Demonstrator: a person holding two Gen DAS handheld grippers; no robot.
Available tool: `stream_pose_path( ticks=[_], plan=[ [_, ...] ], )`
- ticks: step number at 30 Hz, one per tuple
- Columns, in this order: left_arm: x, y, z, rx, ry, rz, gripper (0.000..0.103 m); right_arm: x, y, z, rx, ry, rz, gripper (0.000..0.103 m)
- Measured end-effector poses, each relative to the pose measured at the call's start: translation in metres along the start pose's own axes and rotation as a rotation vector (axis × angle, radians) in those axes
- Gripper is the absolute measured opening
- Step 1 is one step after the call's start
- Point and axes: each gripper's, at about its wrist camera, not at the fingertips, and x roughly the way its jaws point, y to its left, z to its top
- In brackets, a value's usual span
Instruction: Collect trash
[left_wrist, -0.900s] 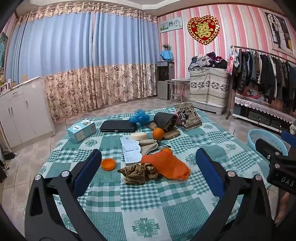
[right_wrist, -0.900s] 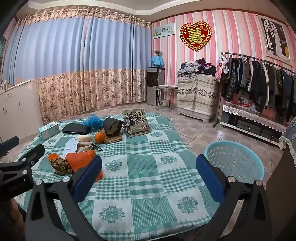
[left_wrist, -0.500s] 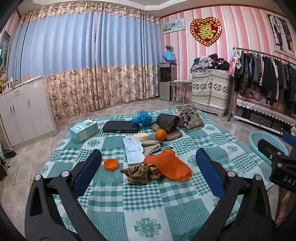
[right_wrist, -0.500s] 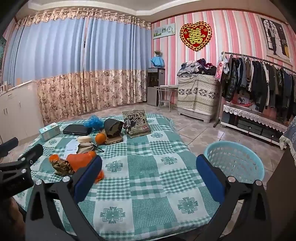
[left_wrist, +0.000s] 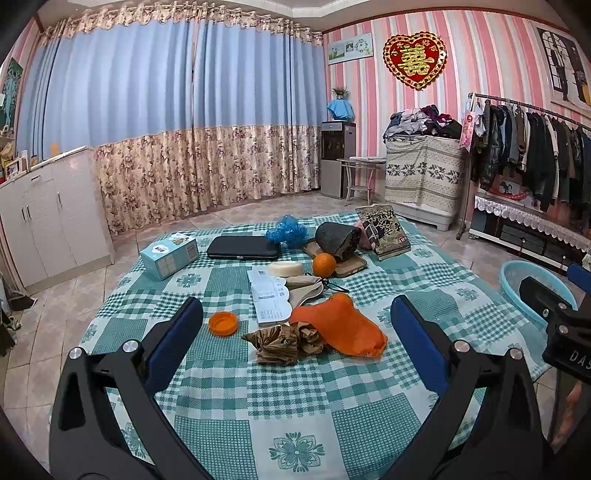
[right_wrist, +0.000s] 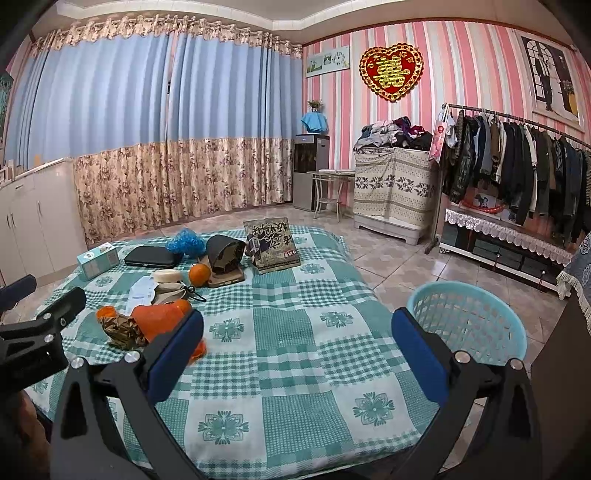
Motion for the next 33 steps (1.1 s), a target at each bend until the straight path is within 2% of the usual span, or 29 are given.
stream_pose_path(
  ticks=[33],
  plan=[
    [0.0005, 0.0057, -0.0021, 0.001, -0.010, 0.015, 0.098, 0.0019, 0.0053, -0.0040, -0.006, -0.001, 0.002, 0.099]
  ],
)
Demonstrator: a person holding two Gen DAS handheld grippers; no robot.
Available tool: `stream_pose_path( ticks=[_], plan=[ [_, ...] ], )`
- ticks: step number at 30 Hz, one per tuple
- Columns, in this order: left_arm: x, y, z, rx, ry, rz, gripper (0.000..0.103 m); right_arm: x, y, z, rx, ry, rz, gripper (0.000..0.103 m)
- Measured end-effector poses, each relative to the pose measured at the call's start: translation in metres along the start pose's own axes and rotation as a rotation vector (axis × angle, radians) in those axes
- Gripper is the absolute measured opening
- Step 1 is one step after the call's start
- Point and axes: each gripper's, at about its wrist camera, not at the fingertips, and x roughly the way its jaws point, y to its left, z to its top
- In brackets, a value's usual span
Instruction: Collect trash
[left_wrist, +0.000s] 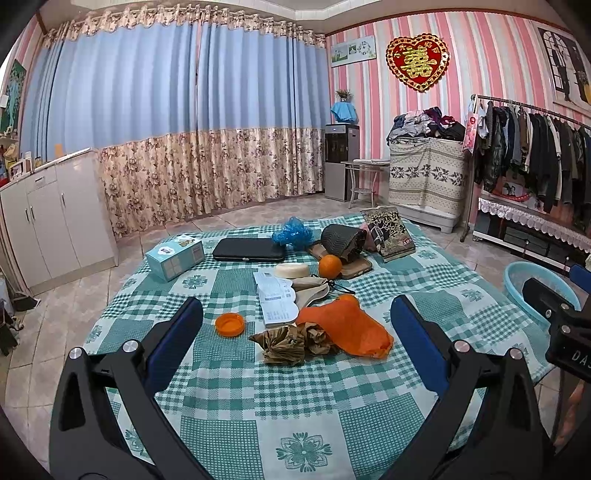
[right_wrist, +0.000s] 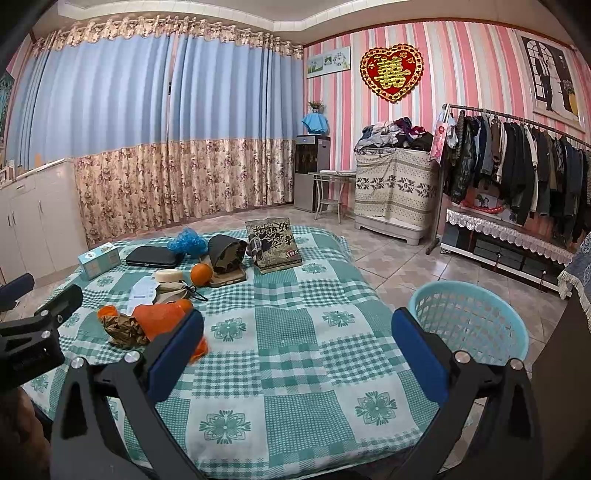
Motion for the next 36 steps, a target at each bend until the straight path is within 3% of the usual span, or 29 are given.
stream_pose_path(
  ticks=[36],
  plan=[
    [-0.0014, -0.0008, -0.0004, 0.004, -0.002, 0.004, 0.098, 0.0003, 0.0002, -0.0005, 0.001, 0.000, 0.002, 0.099]
  ],
)
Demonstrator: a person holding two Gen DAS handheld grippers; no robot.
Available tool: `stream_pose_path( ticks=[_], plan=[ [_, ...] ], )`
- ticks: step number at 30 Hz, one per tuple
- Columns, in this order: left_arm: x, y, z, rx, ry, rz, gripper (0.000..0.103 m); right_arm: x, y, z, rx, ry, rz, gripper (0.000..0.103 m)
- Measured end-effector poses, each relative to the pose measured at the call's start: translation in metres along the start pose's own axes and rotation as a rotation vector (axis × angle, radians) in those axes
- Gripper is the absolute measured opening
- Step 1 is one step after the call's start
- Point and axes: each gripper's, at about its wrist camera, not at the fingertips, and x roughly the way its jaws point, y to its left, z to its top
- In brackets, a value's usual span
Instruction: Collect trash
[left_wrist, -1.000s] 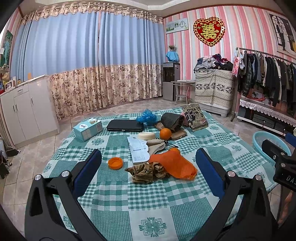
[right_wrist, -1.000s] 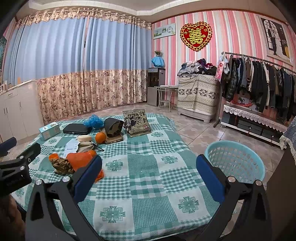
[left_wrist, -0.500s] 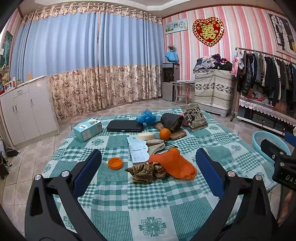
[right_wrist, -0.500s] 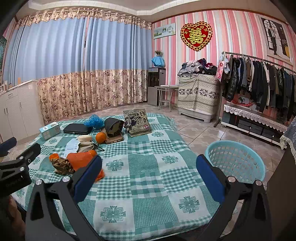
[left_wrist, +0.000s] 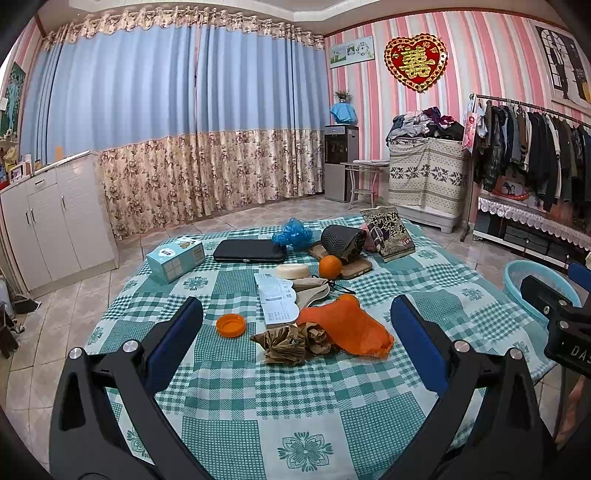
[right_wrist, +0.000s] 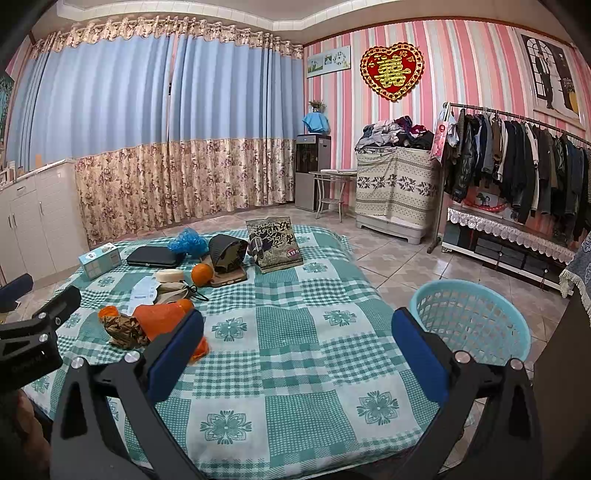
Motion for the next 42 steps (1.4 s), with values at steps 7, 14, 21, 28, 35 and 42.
stream_pose_path(
  ticks=[7, 14, 21, 28, 35, 42],
  plan=[
    [-0.001, 0.000, 0.000, -0.001, -0.003, 0.000, 0.098, 0.000, 0.000, 0.000, -0.002, 0.001, -0.002, 0.099],
    [0.000, 0.002, -0.001, -0.005, 0.004, -0.002, 0.098, 0.000, -0.001, -0.001, 0.002, -0.002, -0.002, 0.099],
    [0.002, 0.004, -0.001, -0.009, 0.014, 0.004, 0.098, 0.001, -0.002, -0.001, 0.002, -0.008, -0.006, 0.099],
    [0.003, 0.007, -0.001, -0.005, 0.010, 0.018, 0.098, 0.004, -0.002, -0.002, 0.002, -0.009, -0.008, 0.099],
    [0.012, 0.016, -0.001, -0.010, 0.032, 0.031, 0.098, 0.009, -0.008, -0.001, -0.003, -0.031, -0.035, 0.099],
    [0.035, 0.043, -0.006, -0.064, 0.110, 0.025, 0.098, 0.035, -0.001, -0.008, -0.019, 0.000, -0.042, 0.099]
  ],
)
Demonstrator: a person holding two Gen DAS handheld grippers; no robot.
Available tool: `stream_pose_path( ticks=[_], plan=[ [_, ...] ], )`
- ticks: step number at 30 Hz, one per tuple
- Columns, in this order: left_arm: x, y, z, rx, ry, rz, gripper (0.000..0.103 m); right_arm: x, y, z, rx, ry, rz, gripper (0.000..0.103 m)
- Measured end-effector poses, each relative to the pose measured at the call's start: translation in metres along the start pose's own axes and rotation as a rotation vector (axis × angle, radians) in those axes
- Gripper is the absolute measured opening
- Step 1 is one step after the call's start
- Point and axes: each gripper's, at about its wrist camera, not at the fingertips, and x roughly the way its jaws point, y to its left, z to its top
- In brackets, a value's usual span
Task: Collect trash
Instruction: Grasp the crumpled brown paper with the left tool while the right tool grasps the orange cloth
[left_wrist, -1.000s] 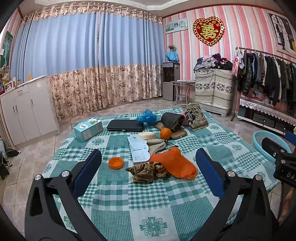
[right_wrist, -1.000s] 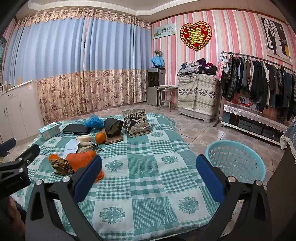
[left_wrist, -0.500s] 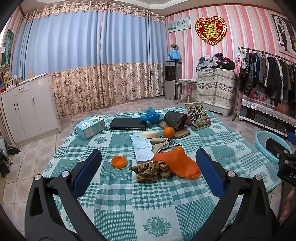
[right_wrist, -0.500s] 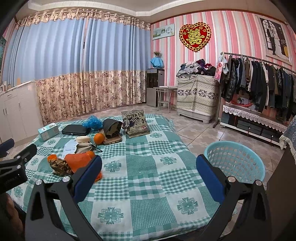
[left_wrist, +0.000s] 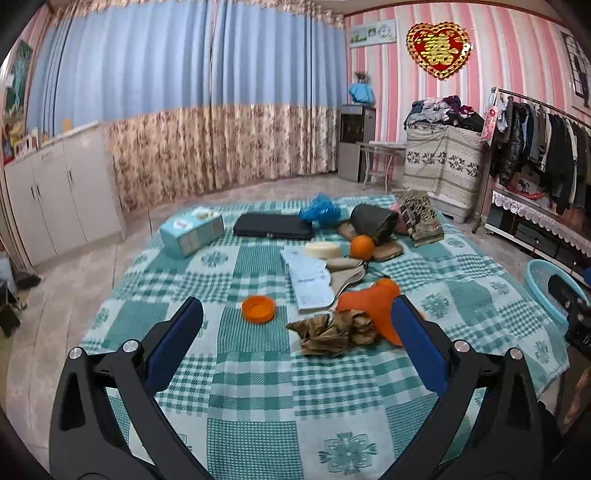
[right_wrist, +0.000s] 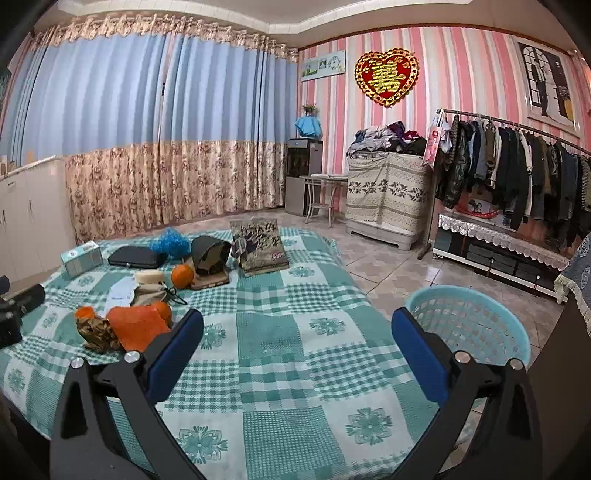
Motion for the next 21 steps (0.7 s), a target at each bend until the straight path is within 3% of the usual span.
stream_pose_path(
  ticks=[5, 17, 19, 21],
  plan=[
    [0.017, 0.012, -0.005, -0.010, 0.043, 0.020, 0.098, 0.024, 0.006, -0.011, 0.009, 0.077, -0.009, 0.099],
    [0.077, -0.006, -0.024, 0.057, 0.157, -0.036, 0.098, 0.054, 0.021, -0.015, -0.042, 0.111, 0.005, 0.099],
    [0.087, -0.008, -0.025, 0.051, 0.187, -0.066, 0.090, 0.054, 0.021, -0.015, -0.040, 0.107, 0.011, 0.099],
    [0.096, -0.006, -0.026, 0.030, 0.233, -0.114, 0.071, 0.055, 0.022, -0.015, -0.043, 0.106, 0.015, 0.099]
  ],
)
